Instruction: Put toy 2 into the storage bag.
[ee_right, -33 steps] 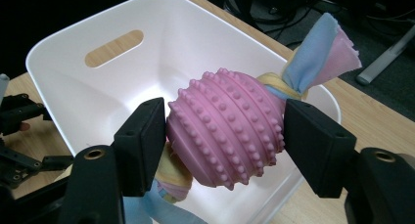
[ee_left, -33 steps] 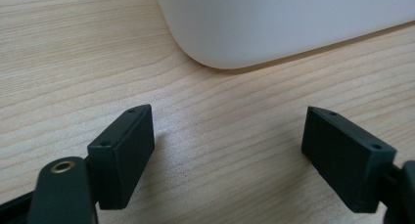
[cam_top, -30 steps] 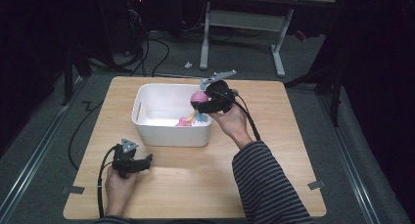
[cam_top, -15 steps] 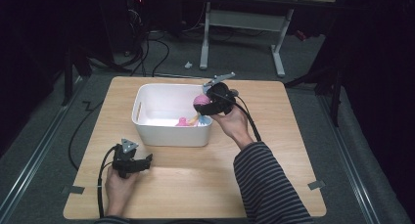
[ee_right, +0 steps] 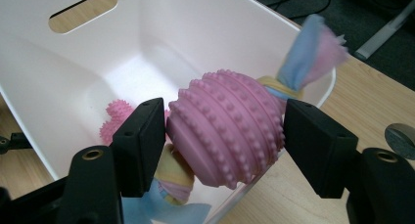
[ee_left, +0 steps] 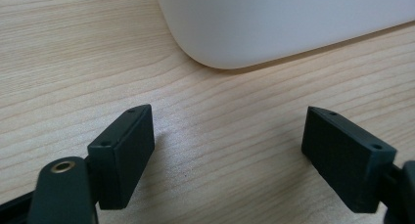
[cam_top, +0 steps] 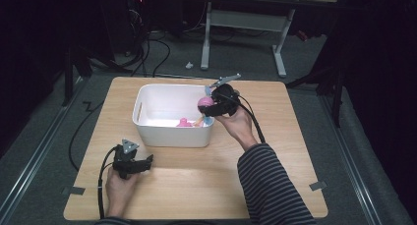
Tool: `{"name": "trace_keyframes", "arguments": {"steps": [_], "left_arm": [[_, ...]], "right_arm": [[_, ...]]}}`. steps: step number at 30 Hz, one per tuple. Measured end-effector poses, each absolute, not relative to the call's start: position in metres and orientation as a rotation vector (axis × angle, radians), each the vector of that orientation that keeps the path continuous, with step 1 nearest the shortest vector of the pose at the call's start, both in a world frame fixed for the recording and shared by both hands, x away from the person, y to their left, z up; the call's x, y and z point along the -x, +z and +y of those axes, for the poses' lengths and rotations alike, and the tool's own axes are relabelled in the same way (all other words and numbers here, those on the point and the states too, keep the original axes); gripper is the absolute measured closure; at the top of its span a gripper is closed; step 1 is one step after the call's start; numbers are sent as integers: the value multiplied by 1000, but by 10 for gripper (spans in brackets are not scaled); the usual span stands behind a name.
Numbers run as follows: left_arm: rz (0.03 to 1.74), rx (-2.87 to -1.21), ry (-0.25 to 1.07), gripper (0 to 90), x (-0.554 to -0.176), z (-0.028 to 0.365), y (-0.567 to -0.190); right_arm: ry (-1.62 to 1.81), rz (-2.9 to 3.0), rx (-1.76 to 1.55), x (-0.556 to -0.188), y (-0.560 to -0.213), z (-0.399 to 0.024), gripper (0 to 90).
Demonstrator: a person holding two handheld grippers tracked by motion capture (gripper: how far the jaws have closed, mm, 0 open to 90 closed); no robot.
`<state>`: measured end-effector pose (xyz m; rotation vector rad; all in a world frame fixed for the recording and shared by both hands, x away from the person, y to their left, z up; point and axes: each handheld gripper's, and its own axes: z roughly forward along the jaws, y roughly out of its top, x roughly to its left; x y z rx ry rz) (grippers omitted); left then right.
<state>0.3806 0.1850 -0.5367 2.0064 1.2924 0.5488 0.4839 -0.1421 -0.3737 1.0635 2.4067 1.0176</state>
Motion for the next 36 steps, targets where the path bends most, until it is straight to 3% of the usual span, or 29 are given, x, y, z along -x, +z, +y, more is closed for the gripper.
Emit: {"name": "trace_keyframes", "arguments": {"steps": [18,36], "left_arm": [[1290,-2007,551,202,-381,185,-537],[1292,-2005,548,206,-381,185,-537]], "right_arm": [[1245,2299,-1139,-454,-366,-199,358],[1194,2186,-1230,-407,-376,-267,391]]}}
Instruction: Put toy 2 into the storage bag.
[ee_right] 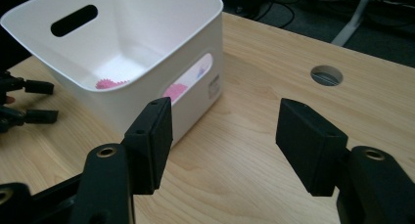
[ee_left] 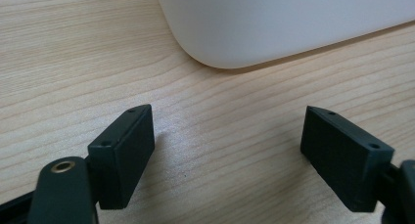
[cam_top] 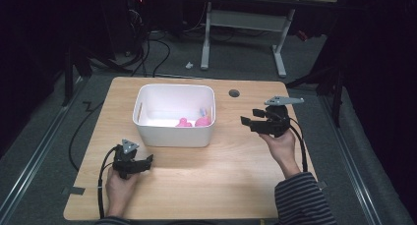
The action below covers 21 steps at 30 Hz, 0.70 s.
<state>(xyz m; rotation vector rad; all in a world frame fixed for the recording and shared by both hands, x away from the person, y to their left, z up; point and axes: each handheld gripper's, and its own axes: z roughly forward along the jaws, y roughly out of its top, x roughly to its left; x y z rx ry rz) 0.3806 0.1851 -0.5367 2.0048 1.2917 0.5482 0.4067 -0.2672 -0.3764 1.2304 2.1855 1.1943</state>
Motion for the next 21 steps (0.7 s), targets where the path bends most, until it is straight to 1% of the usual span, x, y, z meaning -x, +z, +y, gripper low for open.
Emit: {"name": "trace_keyframes", "arguments": {"steps": [6,12,21], "left_arm": [[1293,-2003,548,206,-381,185,-537],[1293,-2002,549,207,-381,185,-537],[1292,-2003,549,207,-381,185,-537]], "right_arm": [[1176,2185,-1244,-395,-380,-281,389],[1194,2146,-1241,-383,-376,-292,394],[1223,2120,-1284,-368,-391,-304,400]]}}
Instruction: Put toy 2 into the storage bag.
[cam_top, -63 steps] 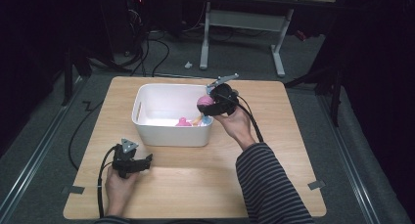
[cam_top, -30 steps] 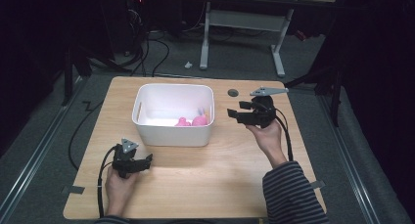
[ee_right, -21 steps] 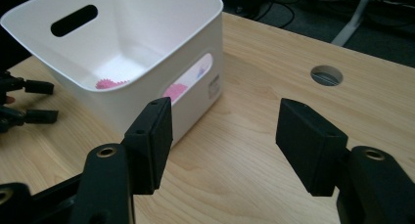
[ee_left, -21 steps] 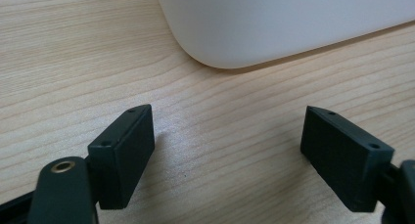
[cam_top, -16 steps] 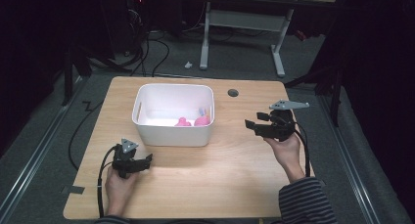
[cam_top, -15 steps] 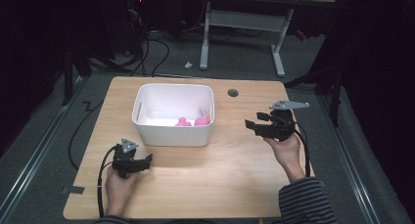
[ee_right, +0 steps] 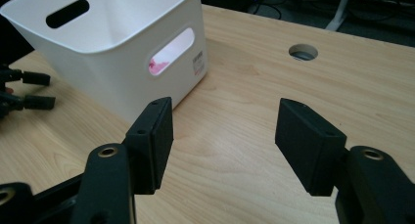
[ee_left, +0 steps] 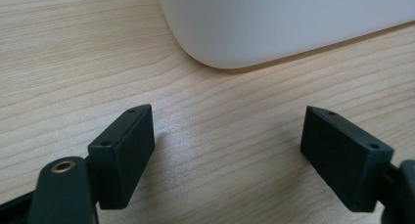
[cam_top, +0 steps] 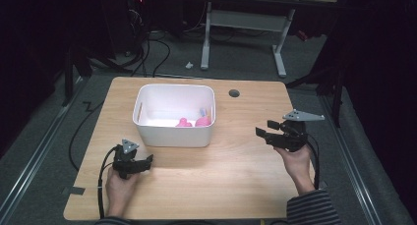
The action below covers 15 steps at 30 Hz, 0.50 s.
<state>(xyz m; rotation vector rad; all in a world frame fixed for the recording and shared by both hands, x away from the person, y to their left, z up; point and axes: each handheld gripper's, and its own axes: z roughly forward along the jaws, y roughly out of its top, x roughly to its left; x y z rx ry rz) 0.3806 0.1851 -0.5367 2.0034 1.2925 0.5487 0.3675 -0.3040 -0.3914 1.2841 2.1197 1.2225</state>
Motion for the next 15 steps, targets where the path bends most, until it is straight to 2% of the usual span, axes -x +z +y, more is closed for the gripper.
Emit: {"name": "trace_keyframes", "arguments": {"steps": [15], "left_arm": [[1292,-2005,550,206,-381,185,-537]], "right_arm": [[1241,2088,-1385,-358,-431,-314,402]]}}
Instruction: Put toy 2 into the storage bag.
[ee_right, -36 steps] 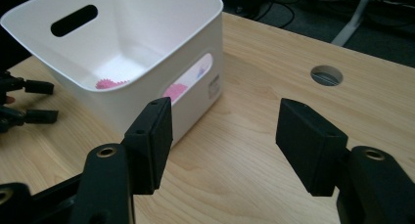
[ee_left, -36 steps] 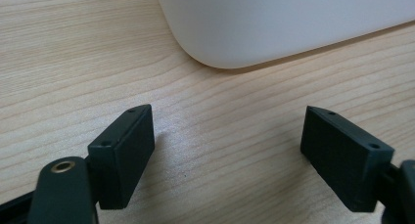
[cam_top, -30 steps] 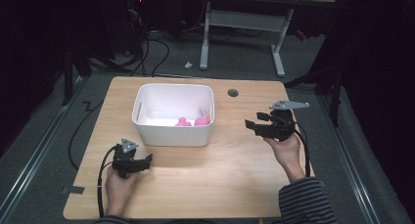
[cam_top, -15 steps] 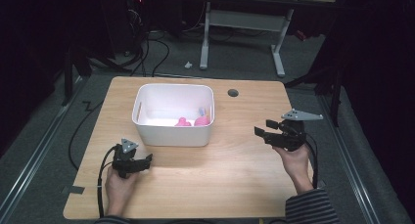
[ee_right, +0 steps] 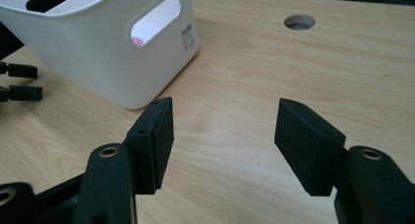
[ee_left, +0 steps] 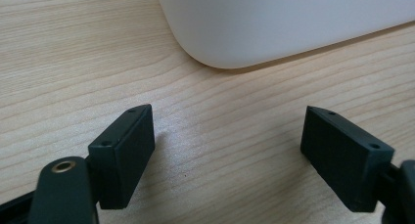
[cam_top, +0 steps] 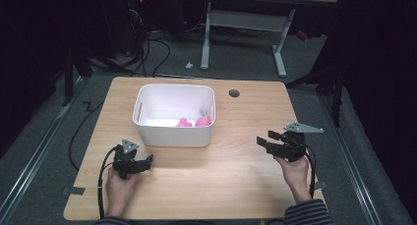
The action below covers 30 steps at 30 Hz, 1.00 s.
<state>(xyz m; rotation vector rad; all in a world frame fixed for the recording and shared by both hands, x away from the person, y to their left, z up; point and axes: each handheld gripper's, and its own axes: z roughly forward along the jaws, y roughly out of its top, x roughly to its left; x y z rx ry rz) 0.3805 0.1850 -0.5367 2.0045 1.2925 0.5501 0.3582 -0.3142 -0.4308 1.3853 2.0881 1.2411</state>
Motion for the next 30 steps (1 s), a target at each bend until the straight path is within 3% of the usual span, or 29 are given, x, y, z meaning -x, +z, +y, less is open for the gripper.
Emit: {"name": "trace_keyframes", "arguments": {"steps": [30], "left_arm": [[1294,-2004,549,207,-380,185,-537]], "right_arm": [[1151,2053,-1560,-364,-501,-328,397]]}}
